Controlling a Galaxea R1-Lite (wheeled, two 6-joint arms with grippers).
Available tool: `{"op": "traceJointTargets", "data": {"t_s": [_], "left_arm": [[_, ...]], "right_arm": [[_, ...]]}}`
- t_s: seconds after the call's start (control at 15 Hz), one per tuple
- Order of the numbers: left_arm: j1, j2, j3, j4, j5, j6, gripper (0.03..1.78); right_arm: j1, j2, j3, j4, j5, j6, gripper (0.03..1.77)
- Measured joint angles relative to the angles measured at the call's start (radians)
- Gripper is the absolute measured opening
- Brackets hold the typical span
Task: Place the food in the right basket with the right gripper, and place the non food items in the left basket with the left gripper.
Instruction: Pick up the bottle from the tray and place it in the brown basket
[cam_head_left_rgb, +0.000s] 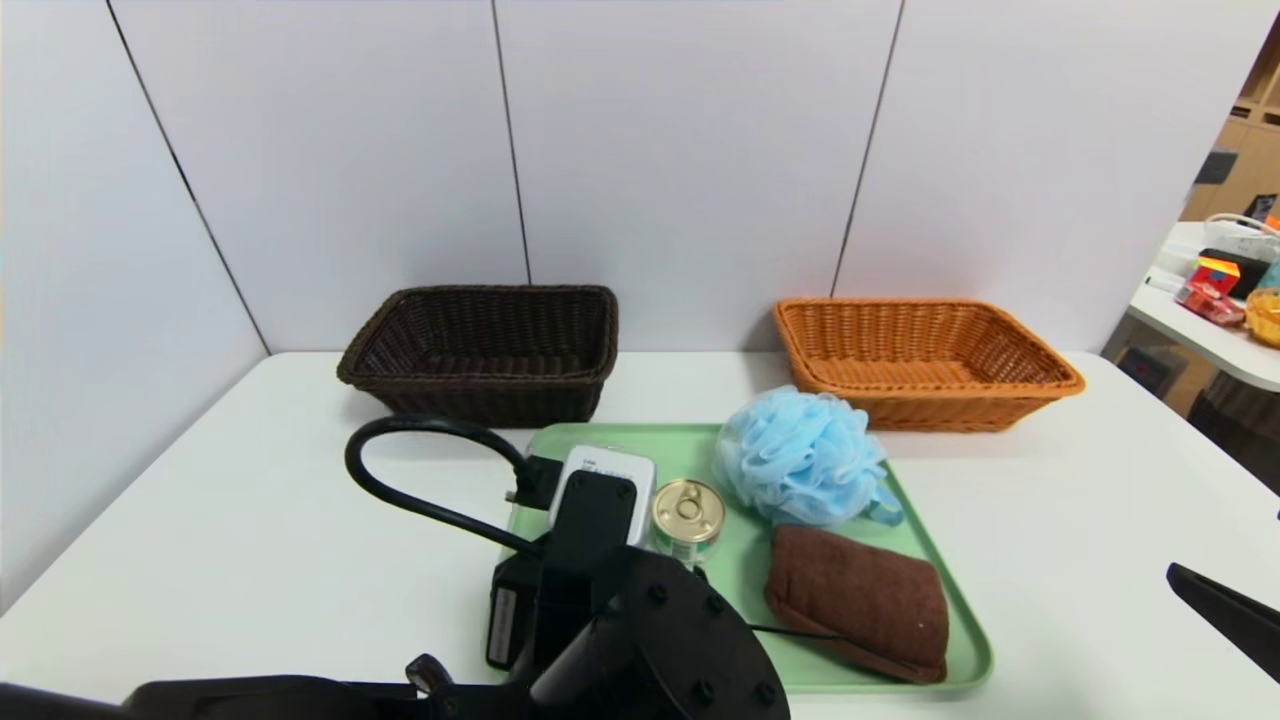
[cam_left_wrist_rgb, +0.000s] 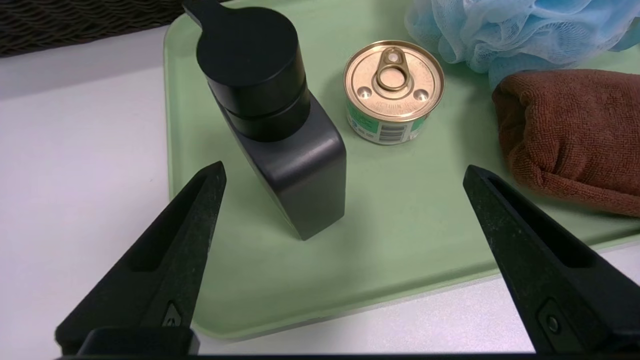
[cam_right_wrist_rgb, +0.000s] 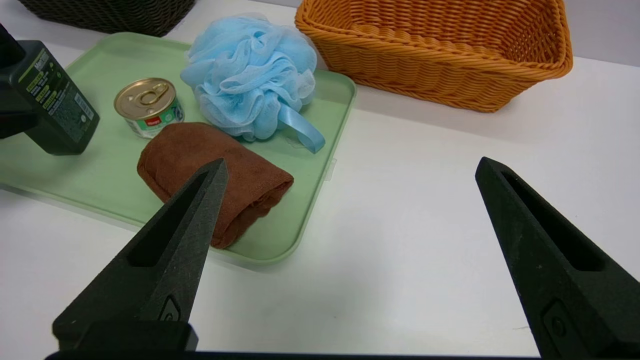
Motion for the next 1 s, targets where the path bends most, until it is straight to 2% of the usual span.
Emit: {"op": "traceJointTargets", "data": {"t_s": [0.8,1.0], "left_arm": [[0.057,0.080,-0.015,-0.008,-0.001,-0.081,1.69],[0.078,0.114,-0.031,-0.043,0.002,-0.077,1.69]], "right_arm": [[0.002,0.000,0.000,-0.002,0.001,-0.003,1.71],[0.001,-0.001,0.000,-0.004,0.001,-0.003,1.71]]}}
